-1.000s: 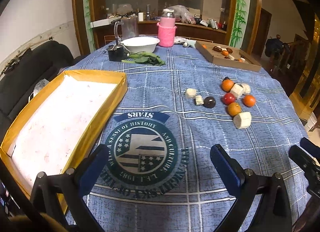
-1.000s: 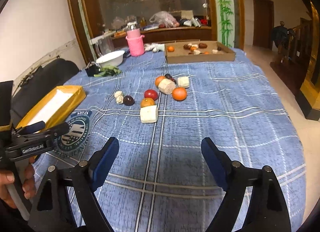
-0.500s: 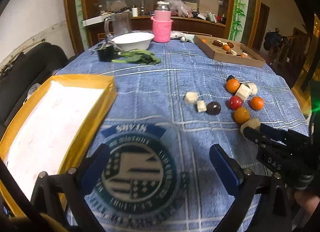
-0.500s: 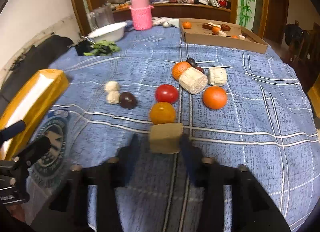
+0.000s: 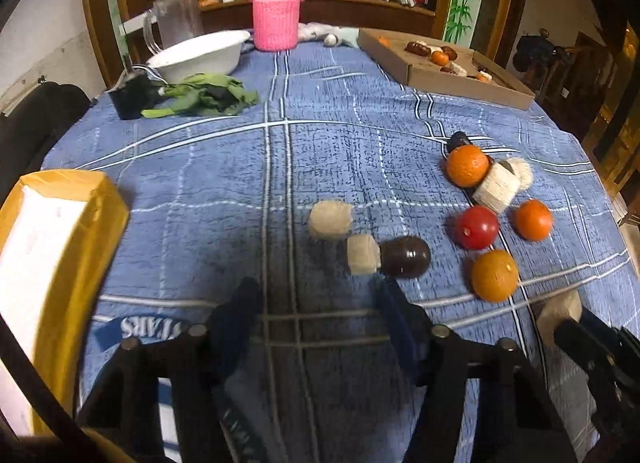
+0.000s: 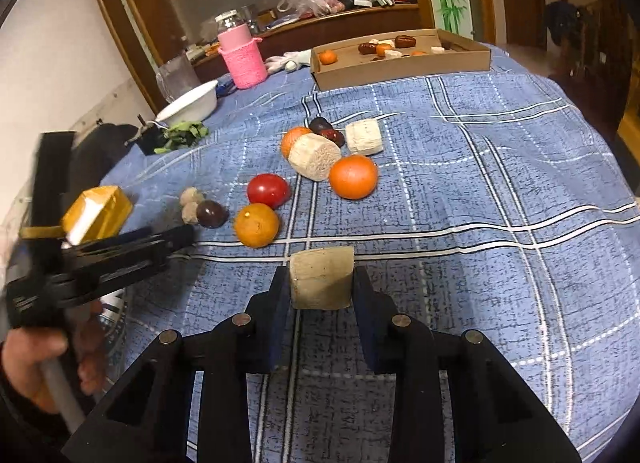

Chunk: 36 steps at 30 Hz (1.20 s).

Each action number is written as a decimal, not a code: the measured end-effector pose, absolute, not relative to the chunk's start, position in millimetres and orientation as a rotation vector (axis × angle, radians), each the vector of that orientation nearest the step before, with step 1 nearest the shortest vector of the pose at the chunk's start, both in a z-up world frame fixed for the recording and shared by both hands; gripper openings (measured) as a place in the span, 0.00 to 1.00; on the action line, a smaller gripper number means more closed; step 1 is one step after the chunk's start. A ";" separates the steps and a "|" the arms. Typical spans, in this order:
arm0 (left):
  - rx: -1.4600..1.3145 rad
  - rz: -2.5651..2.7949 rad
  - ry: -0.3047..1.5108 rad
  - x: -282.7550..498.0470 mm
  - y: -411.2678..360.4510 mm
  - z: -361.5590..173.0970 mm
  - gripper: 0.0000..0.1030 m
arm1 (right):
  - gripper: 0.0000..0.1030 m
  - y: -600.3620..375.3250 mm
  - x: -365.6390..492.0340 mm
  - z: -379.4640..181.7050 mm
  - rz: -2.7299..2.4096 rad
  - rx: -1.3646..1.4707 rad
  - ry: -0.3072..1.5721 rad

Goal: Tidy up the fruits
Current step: 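Grasp the beige cork cylinder with the right tool while the left tool grasps a small beige ball, then carry the cylinder in the right tool and the ball in the left tool over the white tray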

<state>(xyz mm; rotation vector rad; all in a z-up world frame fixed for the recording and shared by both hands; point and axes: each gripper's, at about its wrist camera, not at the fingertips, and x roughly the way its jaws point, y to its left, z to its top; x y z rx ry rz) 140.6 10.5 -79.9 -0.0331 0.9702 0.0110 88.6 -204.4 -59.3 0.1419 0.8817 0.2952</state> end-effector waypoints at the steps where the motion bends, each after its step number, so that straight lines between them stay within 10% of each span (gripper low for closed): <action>1: -0.019 0.017 0.961 142.9 7.3 -80.2 0.63 | 0.29 -203.9 88.3 -58.3 0.308 0.148 0.879; 15: -0.011 -0.002 0.912 162.8 -3.9 -81.0 0.16 | 0.29 -204.2 83.8 -57.9 0.374 0.207 0.873; 28: -0.044 -0.015 0.900 174.0 -3.9 -77.8 0.21 | 0.29 -202.6 83.6 -57.1 0.388 0.215 0.869; 36: -0.019 0.019 0.876 188.7 -10.0 -80.2 0.46 | 0.29 -201.3 83.6 -57.0 0.404 0.213 0.864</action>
